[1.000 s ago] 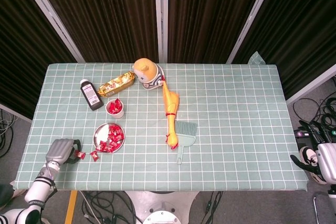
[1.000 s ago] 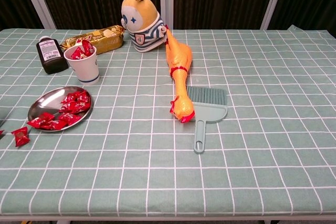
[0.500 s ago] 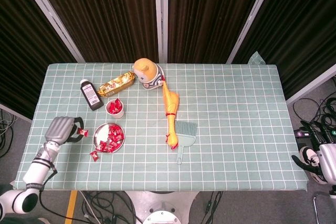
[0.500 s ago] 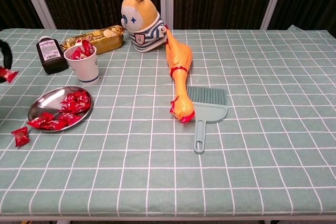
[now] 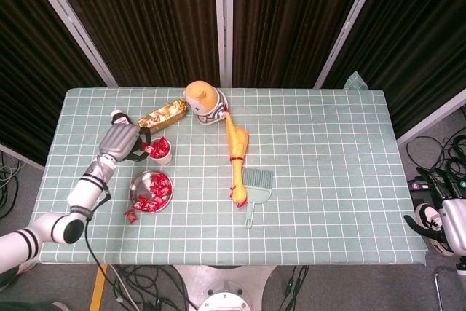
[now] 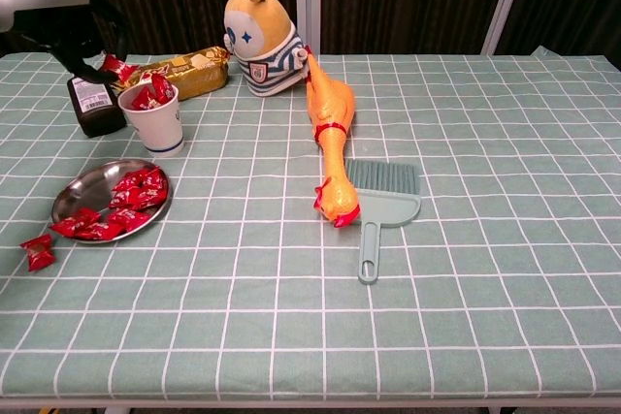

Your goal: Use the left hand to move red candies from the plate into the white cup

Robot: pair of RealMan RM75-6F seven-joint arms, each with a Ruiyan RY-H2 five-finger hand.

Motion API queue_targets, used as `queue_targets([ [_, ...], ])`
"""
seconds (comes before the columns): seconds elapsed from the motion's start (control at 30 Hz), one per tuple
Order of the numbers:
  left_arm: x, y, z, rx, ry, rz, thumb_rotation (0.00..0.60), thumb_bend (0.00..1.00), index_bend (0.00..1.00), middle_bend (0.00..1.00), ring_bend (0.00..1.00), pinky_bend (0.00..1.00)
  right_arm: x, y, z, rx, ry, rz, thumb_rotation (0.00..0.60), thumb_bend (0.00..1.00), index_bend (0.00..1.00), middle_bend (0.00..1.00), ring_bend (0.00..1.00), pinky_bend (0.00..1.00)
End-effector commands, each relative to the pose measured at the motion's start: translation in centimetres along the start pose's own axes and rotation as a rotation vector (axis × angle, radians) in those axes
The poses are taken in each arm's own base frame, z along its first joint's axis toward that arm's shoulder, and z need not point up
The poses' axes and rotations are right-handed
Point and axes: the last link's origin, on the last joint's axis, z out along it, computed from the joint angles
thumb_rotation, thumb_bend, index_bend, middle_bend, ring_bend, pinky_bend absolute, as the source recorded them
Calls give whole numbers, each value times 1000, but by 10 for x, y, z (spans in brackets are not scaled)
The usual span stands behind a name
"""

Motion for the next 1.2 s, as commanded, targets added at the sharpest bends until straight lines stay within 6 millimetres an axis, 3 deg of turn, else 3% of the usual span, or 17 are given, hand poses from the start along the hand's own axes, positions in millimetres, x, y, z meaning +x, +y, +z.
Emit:
queue_targets([
  [0.03, -7, 6, 12, 8, -32, 8, 600, 303, 596, 1000, 972, 1000, 0, 0, 0, -1, 1, -1, 600, 101, 110, 248, 83, 359],
  [0.33, -17, 7, 19, 31, -73, 30, 600, 303, 548, 1000, 972, 1000, 0, 2, -1, -8, 1, 1, 600, 101, 110, 248, 84, 360],
  [0.57, -15, 2, 10, 49, -74, 24, 600, 303, 460, 1000, 968, 1000, 0, 2, 0, -5, 1, 1, 600, 101, 110, 248, 83, 360],
  [0.9, -8, -28, -44, 74, 30, 3, 600, 303, 430, 1000, 964, 1000, 0, 0, 1, 3, 3, 3, 600, 101, 110, 248, 83, 360],
  [1.2, -36, -57, -102, 69, 18, 64, 600, 295, 505, 1000, 964, 1000, -1, -1, 2, 11, -1, 5, 600, 101, 110, 248, 83, 360],
])
